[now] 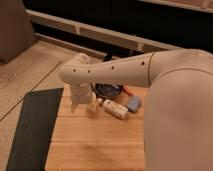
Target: Pick up the ceramic bowl
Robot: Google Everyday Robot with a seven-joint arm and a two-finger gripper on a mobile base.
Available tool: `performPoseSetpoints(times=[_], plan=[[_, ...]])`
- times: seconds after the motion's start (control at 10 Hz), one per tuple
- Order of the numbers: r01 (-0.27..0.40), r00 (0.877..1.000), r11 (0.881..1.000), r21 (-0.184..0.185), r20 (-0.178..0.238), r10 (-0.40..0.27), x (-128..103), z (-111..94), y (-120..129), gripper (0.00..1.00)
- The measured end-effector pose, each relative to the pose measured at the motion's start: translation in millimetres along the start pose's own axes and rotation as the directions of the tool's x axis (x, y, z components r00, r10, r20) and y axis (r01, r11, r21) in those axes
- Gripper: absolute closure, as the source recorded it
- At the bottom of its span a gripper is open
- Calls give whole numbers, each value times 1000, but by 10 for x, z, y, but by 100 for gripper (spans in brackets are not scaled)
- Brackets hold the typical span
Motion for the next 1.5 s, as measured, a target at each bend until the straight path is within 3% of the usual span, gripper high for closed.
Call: performPoseSetpoints(times=[0.2,0.3,0.4,0.7,1.2,1.3,1.5], plan=[[-28,994,999,34,108,25,-622,-135,-338,35],[-38,989,998,48,147,30,-825,-223,-497,35],[-52,979,997,60,202,39,-1078,-352,-710,35],[-126,950,992,17,290,116,-1364,-606,-1198,35],[-139,946,990,12,298,130,-1407,-600,-1218,35],[-158,940,987,10,309,147,-1474,-581,-1306,35],[-211,906,977,-41,366,211,-1754,-537,-1657,35]])
